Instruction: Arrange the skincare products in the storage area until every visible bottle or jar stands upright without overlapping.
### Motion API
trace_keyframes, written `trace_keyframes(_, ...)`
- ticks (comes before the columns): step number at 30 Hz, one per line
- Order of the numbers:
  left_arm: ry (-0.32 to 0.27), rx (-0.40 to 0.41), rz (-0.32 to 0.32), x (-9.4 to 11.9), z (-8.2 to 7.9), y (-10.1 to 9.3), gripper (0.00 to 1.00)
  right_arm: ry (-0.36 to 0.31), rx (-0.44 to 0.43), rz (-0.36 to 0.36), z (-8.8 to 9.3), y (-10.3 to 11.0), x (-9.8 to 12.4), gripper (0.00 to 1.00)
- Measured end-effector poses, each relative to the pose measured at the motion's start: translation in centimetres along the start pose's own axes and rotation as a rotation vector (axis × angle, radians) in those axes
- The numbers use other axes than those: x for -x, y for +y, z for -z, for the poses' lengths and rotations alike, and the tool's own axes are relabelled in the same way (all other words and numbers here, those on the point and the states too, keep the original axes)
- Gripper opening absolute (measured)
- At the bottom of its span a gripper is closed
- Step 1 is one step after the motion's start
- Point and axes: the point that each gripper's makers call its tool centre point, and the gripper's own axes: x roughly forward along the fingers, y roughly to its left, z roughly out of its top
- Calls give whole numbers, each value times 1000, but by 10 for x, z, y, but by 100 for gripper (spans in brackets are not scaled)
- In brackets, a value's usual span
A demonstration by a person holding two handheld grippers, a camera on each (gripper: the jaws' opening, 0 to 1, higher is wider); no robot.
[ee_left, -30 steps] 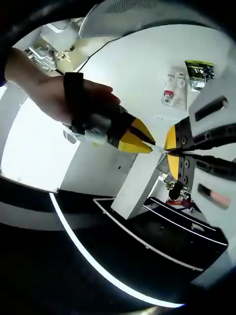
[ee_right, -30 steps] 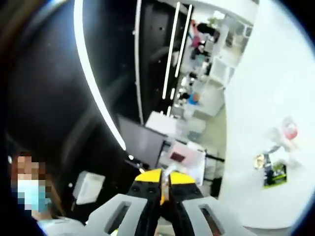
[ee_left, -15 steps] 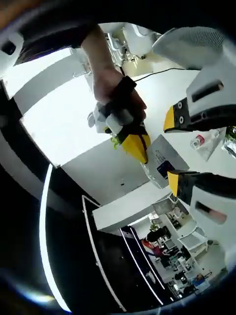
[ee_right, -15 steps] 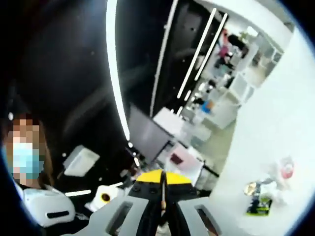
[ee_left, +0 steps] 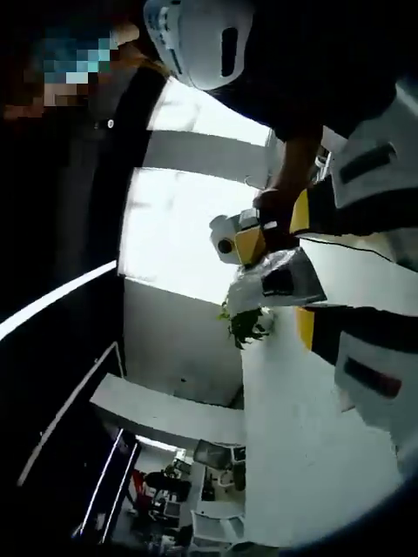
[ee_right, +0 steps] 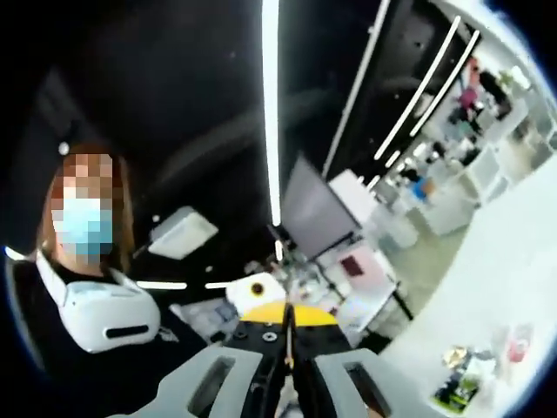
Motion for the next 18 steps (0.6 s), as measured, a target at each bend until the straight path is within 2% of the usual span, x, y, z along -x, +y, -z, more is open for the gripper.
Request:
trace_keyframes(3,-32,83,30,1,-5,-4,16,8,3,3,3,-1,0,0)
trace_keyframes(4,-33,89,30,1,-5,-4,7,10,7,10,4,-1,0,0)
trace_keyframes(5,-35,85,23,2,-4,-3,3,12,11,17,5,-2,0,0)
trace_keyframes(8,-28,147,7,3,-1,-3,2,9,24,34,6,-1,0,0)
trace_keyframes(11,-39,252,-27,6,4,1,1,25,114,89,9,-3,-1,0)
trace_keyframes(12,-38,263,-11,7,5,-1,1,36,127,102,10,-5,-2,0)
trace_keyframes(15,-49,315,-25,11,11,0,0,59,155,120,16,-5,-3,0)
trace_keyframes(18,-62,347,-13,14,14,-6,0,69,166,92,23,0,-3,1)
